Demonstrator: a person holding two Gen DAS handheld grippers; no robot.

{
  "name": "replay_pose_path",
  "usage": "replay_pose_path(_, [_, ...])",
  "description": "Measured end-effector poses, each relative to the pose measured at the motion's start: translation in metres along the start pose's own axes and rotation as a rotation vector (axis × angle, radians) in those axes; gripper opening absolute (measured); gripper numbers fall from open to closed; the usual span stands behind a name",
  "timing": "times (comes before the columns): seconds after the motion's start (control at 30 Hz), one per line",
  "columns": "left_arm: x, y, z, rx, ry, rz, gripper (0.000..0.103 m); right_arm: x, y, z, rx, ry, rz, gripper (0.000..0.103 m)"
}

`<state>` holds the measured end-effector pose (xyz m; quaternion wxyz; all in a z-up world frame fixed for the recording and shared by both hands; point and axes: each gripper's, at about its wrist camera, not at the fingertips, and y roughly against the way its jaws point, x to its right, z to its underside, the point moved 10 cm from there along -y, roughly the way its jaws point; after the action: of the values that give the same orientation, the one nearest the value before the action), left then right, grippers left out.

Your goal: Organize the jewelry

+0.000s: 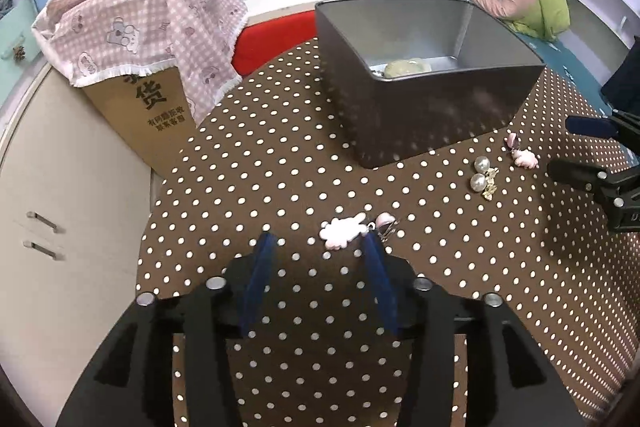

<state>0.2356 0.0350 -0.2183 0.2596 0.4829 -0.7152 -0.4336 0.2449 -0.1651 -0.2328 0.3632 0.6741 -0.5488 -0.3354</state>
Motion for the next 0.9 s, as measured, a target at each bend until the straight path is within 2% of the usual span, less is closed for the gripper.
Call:
replay_pose_path(0.07, [0.006, 0.002, -0.003, 0.001, 0.0, 0.024, 0.047, 0.001, -0.002, 0.001, -0.005, -0.007, -0.002, 0.082])
replay_pose_path(0.13, [0.012, 0.004, -0.004, 0.015, 0.005, 0.051, 0.057, 0.001, -0.005, 0.002, -0.01, -0.012, -0.006, 0.082])
replay_pose_path(0.27, [0.02, -0.002, -0.002, 0.002, 0.014, 0.09, 0.059, 0.002, -0.008, 0.001, -0.016, -0.012, -0.003, 0.082])
replay_pose_path(0.37, [0.026, -0.002, -0.001, 0.016, -0.017, 0.058, 0.05, 0.005, -0.008, 0.0, -0.01, -0.02, -0.006, 0.082])
replay_pose_path(0.47, [0.031, 0.0, -0.002, 0.022, -0.027, 0.06, 0.024, 0.008, -0.01, -0.001, -0.011, -0.033, -0.003, 0.082])
replay_pose_path(0.5, [0.031, 0.0, -0.002, 0.02, -0.024, 0.055, 0.022, 0.009, -0.01, -0.001, -0.007, -0.034, -0.003, 0.082])
replay_pose_path(0.73, [0.03, 0.003, 0.001, 0.02, 0.002, 0.069, 0.021, -0.003, -0.005, -0.001, 0.016, 0.013, -0.014, 0.082])
replay_pose_path(0.83, [0.027, 0.003, 0.0, 0.016, 0.034, 0.08, 0.021, -0.021, 0.002, -0.003, 0.034, 0.089, -0.077, 0.082])
replay_pose_path(0.9, [0.022, 0.003, 0.0, 0.014, 0.054, 0.075, 0.021, -0.029, 0.002, -0.001, 0.029, 0.13, -0.089, 0.082])
